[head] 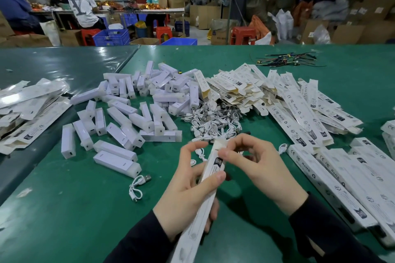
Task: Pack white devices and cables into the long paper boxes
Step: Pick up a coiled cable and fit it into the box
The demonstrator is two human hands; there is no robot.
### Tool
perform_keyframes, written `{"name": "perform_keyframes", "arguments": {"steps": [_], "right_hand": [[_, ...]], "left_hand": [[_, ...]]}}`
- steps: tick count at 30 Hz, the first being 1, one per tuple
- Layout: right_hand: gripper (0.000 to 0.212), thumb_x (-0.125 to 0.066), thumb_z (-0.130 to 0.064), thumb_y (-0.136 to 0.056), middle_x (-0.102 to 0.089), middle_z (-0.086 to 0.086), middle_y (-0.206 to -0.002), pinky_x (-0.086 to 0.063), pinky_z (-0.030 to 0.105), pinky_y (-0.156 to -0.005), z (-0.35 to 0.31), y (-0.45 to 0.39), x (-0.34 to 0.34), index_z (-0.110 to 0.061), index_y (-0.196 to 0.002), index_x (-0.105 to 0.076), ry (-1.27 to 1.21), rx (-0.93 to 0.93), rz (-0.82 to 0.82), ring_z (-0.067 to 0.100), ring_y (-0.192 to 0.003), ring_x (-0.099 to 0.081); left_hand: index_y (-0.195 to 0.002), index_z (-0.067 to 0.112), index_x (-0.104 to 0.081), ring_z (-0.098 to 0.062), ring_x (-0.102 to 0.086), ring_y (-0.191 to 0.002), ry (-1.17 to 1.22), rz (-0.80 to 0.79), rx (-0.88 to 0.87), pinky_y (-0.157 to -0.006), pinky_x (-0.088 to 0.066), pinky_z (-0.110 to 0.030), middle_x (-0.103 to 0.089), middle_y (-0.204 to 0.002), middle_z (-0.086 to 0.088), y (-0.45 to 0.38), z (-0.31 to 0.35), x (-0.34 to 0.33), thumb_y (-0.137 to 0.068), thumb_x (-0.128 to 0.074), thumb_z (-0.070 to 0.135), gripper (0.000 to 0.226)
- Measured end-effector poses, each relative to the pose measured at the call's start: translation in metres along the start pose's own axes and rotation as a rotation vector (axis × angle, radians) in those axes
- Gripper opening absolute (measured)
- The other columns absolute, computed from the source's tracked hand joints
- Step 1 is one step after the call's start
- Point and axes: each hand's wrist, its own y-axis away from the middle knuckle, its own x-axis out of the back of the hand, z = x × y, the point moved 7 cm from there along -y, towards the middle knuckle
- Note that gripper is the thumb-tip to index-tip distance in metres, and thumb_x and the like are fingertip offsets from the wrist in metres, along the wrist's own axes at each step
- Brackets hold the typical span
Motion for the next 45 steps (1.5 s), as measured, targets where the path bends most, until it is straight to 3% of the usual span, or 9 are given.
{"name": "perform_keyframes", "arguments": {"steps": [4,9,12,17,26,30,33,38,45], "right_hand": [[0.029,-0.074,-0.034,-0.069,-0.070,0.000,-0.083,-0.046,0.027,-0.071,-0.001,-0.001,0.003,-0.011,-0.083,-0.066,-0.082,-0.006,0.046,0.008,-0.078,-0.062],[0.018,-0.072,-0.025,-0.084,-0.065,0.004,-0.084,-0.041,0.026,-0.068,-0.006,0.002,-0.010,-0.010,-0.077,-0.067,-0.094,0.036,-0.078,0.006,-0.072,-0.055],[0.015,-0.069,-0.023,-0.080,-0.068,-0.008,-0.081,-0.046,0.023,-0.067,-0.003,0.003,-0.011,-0.012,-0.089,-0.064,-0.125,0.014,-0.071,0.006,-0.071,-0.060],[0.013,-0.069,-0.024,-0.079,-0.070,-0.002,-0.085,-0.045,0.032,-0.068,-0.001,0.003,-0.012,-0.019,-0.091,-0.068,-0.144,-0.001,-0.052,0.010,-0.072,-0.059],[0.019,-0.077,-0.020,-0.079,-0.070,0.000,-0.082,-0.048,0.022,-0.069,-0.005,0.003,-0.011,-0.007,-0.090,-0.069,-0.140,-0.009,-0.094,0.010,-0.074,-0.062],[0.036,-0.071,-0.034,-0.069,-0.070,0.005,-0.083,-0.053,0.021,-0.062,0.009,0.000,0.001,-0.008,-0.093,-0.067,-0.320,-0.199,0.090,0.015,-0.073,-0.066],[0.037,-0.064,-0.040,-0.077,-0.073,0.008,-0.084,-0.053,0.020,-0.058,0.019,0.003,-0.007,-0.006,-0.088,-0.075,-0.377,-0.346,0.055,0.013,-0.068,-0.065],[0.022,-0.073,-0.022,-0.071,-0.075,0.009,-0.082,-0.054,0.020,-0.061,0.016,0.007,-0.016,-0.009,-0.088,-0.080,-0.438,-0.344,0.001,0.013,-0.066,-0.063],[0.028,-0.074,-0.029,-0.062,-0.075,0.006,-0.079,-0.054,0.021,-0.062,0.014,0.007,-0.018,-0.015,-0.085,-0.081,-0.426,-0.316,-0.021,0.012,-0.068,-0.061]], "left_hand": [[-0.112,0.039,-0.047,-0.026,-0.051,-0.041,-0.019,0.067,-0.086,-0.036,-0.048,-0.031,-0.062,-0.094,-0.012,0.001,0.008,0.002,-0.084,-0.062,0.021,0.036],[-0.108,0.034,-0.050,-0.028,-0.053,-0.041,-0.026,0.072,-0.104,-0.034,-0.049,-0.033,-0.062,-0.083,-0.003,0.002,0.011,0.005,-0.084,-0.061,0.021,0.029],[-0.106,0.033,-0.051,-0.027,-0.052,-0.040,-0.031,0.080,-0.108,-0.035,-0.049,-0.033,-0.063,-0.082,-0.003,0.001,0.012,0.007,-0.084,-0.061,0.022,0.027],[-0.109,0.032,-0.049,-0.025,-0.049,-0.037,-0.038,0.079,-0.111,-0.035,-0.047,-0.029,-0.062,-0.081,-0.002,0.001,0.009,0.007,-0.086,-0.060,0.023,0.027],[-0.110,0.028,-0.049,-0.023,-0.046,-0.034,-0.041,0.055,-0.089,-0.033,-0.044,-0.025,-0.062,-0.086,-0.011,0.000,0.006,0.006,-0.086,-0.060,0.023,0.027],[-0.106,0.028,-0.049,-0.019,-0.042,-0.034,-0.053,0.009,-0.066,-0.034,-0.042,-0.023,-0.063,-0.087,-0.010,0.001,0.002,0.001,-0.087,-0.059,0.024,0.022],[-0.109,0.026,-0.045,-0.019,-0.043,-0.033,-0.075,-0.015,-0.045,-0.033,-0.042,-0.023,-0.063,-0.087,-0.010,0.001,-0.002,0.000,-0.089,-0.058,0.026,0.024],[-0.108,0.035,-0.042,-0.020,-0.041,-0.034,-0.056,0.018,-0.056,-0.033,-0.040,-0.022,-0.061,-0.087,-0.015,0.000,-0.003,0.005,-0.088,-0.061,0.025,0.029],[-0.111,0.033,-0.038,-0.018,-0.040,-0.032,0.000,0.029,-0.032,-0.034,-0.040,-0.021,-0.060,-0.082,-0.015,-0.001,-0.005,0.007,-0.084,-0.065,0.021,0.040]]}}
